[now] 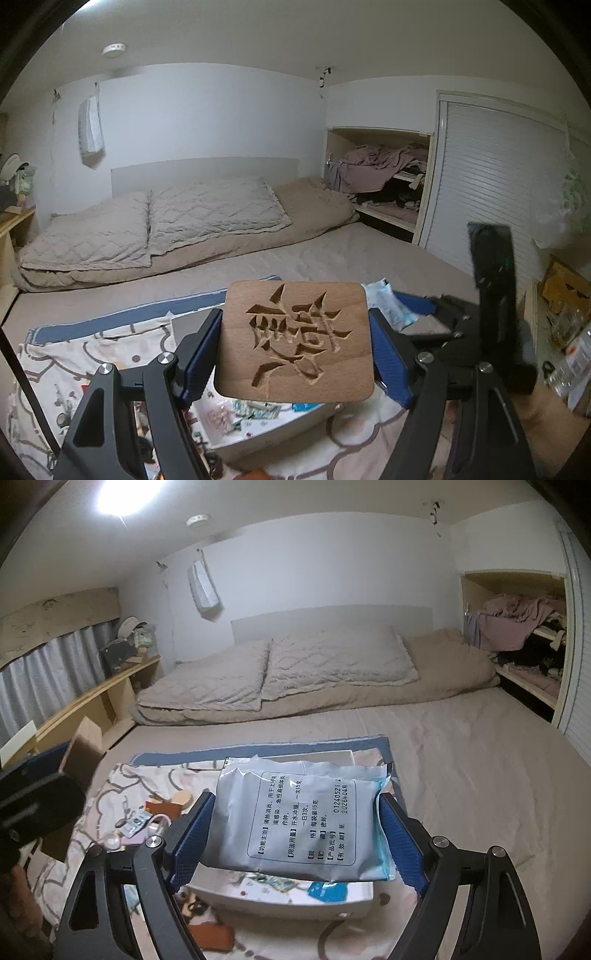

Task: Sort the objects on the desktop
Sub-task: 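Carry the packet and the wooden board with both tools over the white box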

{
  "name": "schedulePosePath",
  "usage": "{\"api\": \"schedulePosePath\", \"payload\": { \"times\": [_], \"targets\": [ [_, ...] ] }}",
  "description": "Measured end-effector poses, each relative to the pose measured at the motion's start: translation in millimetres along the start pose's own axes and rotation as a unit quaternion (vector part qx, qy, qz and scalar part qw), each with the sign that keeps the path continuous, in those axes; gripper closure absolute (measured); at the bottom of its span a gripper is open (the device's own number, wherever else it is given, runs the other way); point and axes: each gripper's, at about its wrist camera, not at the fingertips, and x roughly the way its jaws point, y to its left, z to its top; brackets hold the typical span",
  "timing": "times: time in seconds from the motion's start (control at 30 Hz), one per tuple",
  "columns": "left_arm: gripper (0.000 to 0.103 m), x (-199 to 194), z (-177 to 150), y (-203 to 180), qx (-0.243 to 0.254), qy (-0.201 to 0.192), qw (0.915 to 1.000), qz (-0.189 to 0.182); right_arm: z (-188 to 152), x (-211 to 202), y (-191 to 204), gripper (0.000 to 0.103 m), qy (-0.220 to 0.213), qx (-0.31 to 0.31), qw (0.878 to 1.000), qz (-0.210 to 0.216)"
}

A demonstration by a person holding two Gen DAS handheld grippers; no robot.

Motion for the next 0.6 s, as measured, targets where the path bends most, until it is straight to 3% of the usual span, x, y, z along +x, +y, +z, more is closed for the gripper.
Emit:
{"api": "schedulePosePath", "payload": {
  "times": [0.27, 0.6],
  "targets": [
    [0.027, 35.8, 11.6, 4.0, -0.011, 0.016, 0.9993, 0.031, -3.6, 81.0, -16.3, 0.017, 0.049, -0.007, 0.999, 0.003],
    [0.027, 49.0, 5.5, 18.1, -0.025, 0.014, 0.9992, 0.028, -11.1, 151.0, -12.8, 0.017, 0.116, 0.036, 0.993, -0.006]
  ]
}}
